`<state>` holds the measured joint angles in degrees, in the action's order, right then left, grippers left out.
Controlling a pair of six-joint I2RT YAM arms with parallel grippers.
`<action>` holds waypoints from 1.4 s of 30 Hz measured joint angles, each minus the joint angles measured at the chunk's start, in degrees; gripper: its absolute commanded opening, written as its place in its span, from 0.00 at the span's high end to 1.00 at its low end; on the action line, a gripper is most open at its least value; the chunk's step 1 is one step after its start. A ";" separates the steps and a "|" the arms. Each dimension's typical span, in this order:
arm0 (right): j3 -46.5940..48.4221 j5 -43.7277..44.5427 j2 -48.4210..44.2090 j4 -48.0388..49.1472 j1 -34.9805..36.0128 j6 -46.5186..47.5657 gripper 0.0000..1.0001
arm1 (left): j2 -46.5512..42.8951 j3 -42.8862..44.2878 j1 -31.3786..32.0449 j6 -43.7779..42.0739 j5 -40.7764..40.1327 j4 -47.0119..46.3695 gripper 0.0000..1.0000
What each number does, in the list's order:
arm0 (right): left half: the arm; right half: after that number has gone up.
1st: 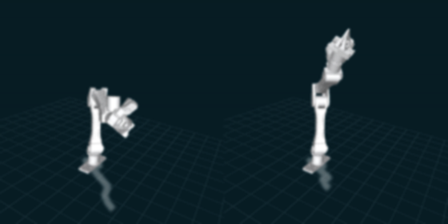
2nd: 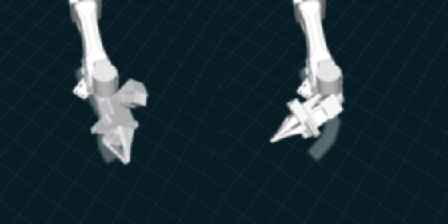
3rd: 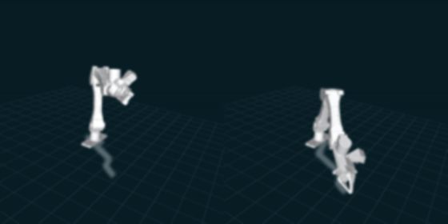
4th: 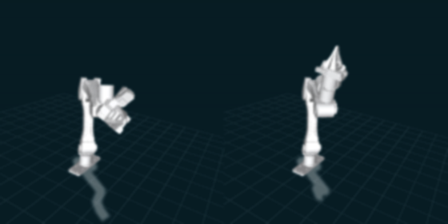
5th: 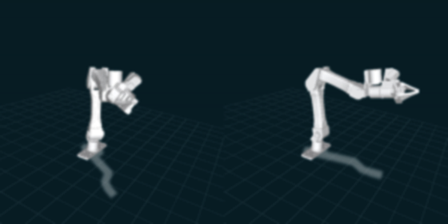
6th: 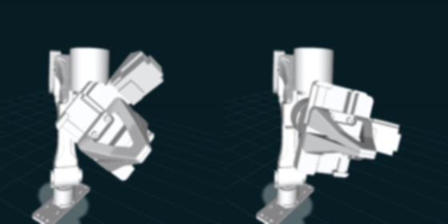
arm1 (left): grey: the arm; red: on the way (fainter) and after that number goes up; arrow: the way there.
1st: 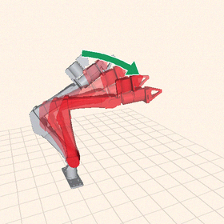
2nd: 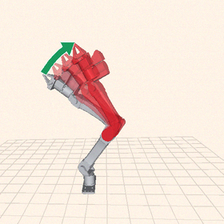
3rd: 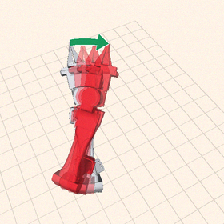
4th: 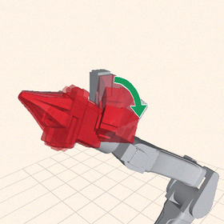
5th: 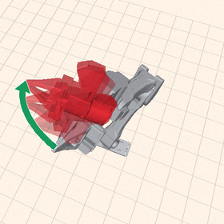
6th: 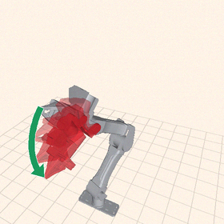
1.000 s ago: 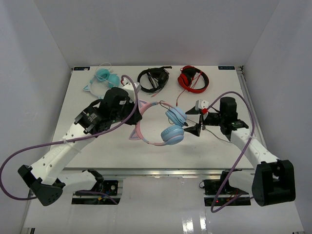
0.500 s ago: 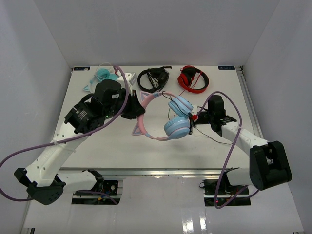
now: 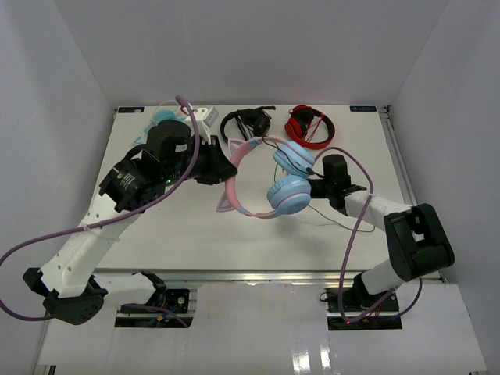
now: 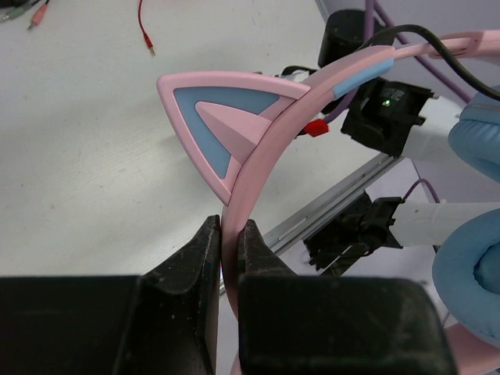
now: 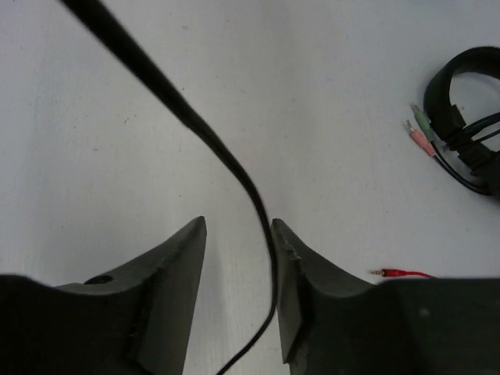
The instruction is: Wrap the headphones
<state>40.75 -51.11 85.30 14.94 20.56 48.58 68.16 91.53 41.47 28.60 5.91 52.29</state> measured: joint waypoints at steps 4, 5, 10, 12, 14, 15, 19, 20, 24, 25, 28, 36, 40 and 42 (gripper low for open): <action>0.37 2.47 0.18 -2.20 0.09 -1.02 0.92 | -0.54 1.00 0.07 2.61 -4.39 -1.86 1.00; 0.43 2.91 -0.47 -2.85 0.09 -1.29 0.92 | -1.05 0.48 0.10 3.77 -6.35 -2.65 1.00; 0.00 5.69 -9.40 -6.76 0.22 -3.58 0.92 | -3.58 -4.67 0.15 11.11 -18.96 -9.08 1.00; -0.07 6.95 -14.55 -8.76 0.74 -3.93 0.92 | -3.59 -7.32 0.14 14.53 -24.39 -12.62 1.00; -0.04 8.49 -19.04 -10.68 1.80 -4.06 0.92 | -2.75 -9.51 0.11 17.51 -29.48 -16.04 1.00; -0.02 9.48 -20.75 -11.94 2.56 -4.05 0.92 | -1.72 -10.14 0.06 18.93 -31.90 -17.54 1.00; 0.10 16.14 -24.65 -18.31 7.37 -3.35 0.92 | 6.28 -9.53 -0.12 22.16 -40.41 -22.97 1.00; 0.25 18.19 -25.25 -19.95 8.82 -3.10 0.92 | 8.96 -8.79 -0.13 22.15 -42.20 -23.92 1.00; 2.94 26.81 -26.97 -26.09 12.56 -1.82 0.92 | 19.72 -6.35 -0.15 19.44 -46.91 -26.04 1.00; 4.20 29.45 -27.48 -27.17 12.63 -1.42 0.92 | 21.45 -6.37 -0.15 18.12 -47.53 -25.83 1.00; 9.10 36.75 -28.82 -29.15 12.61 0.19 0.92 | 25.16 -8.26 -0.15 13.60 -48.30 -25.77 1.00; 14.75 45.99 -27.52 -28.87 12.63 2.84 0.92 | 25.47 -16.48 0.16 7.61 -41.26 -26.43 1.00; 14.75 46.51 -25.94 -28.91 12.63 3.35 0.83 | 25.36 -18.44 -0.01 4.64 -35.45 -27.34 1.00; 14.75 46.53 -25.64 -28.71 12.67 3.97 0.77 | 25.30 -19.27 -0.04 2.63 -32.00 -27.53 1.00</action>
<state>55.51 -4.58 59.66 -13.77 33.23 52.55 93.46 72.26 41.43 31.24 -26.09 24.76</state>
